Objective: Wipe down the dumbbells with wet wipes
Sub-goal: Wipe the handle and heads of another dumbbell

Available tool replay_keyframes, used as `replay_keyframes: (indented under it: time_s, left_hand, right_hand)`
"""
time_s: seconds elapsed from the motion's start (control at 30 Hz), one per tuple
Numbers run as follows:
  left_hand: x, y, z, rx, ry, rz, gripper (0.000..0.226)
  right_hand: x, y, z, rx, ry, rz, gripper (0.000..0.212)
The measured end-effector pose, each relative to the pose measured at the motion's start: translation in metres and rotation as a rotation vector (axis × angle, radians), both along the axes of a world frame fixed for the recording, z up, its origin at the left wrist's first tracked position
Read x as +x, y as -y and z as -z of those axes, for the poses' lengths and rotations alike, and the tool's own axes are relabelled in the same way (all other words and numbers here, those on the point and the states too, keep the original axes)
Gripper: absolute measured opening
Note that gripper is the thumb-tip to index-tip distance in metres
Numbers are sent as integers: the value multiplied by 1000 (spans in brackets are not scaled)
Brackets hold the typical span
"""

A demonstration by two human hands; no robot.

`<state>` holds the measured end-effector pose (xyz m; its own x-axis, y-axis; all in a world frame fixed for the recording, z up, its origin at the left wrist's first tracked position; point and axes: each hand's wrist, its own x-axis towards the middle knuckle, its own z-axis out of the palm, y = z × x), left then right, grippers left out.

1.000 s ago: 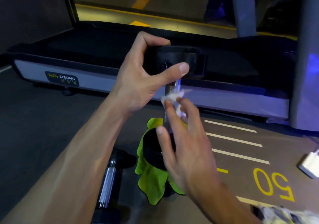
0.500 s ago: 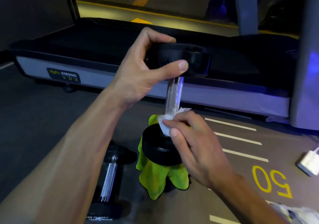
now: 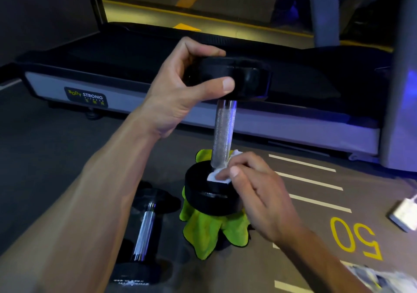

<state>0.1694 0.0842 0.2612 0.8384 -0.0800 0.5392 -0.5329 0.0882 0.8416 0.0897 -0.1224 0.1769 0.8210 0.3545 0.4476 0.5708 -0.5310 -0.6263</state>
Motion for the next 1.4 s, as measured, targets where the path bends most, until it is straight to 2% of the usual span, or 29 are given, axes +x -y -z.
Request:
replay_keyframes:
  time_s: [0.1,0.37,0.47,0.57,0.7,0.87,0.97,1.07,1.13,1.2,1.27,1.4]
  left_hand:
    - [1,1,2,-23,10,-4,43]
    - [2,-1,4,-16,3,-29,44]
    - [1,-1,6,-24,10,-30,44]
    - [0,0,6,-51,1,-16,44]
    - [0,1,4,-31,1,-20,45]
    - [0,1,5,-29,12,-48,45]
    - [0,2,4,-20,8,-43,46]
    - [-1,3,3,-7,11,-48,47]
    - [0,4,3,-5,9,-47,47]
    - [1,5,3,-5,6,-47,47]
    - [1,4,4,-16,6,-46,46]
    - [1,2,6,-49,0,-41,46]
  right_hand:
    - [-5,-8,4,-44,74,-1,32]
    - [24,-15,-33,55,158,22,42]
    - [9,-14,-10,1,165,16,46]
    - [-7,-13,9,25,163,34,36]
    - [10,-11,-10,145,28,39,25]
    - [8,-9,-16,71,-109,63,22]
    - [14,-13,-30,263,-29,104,17]
    - [20,-22,-46,376,212,230,14]
    - [23,-30,-45,356,273,219,13]
    - [23,-33,-32,238,281,169,7]
    - [21,-29,-14,118,294,148,14]
    - [15,-18,4,78,173,57,16]
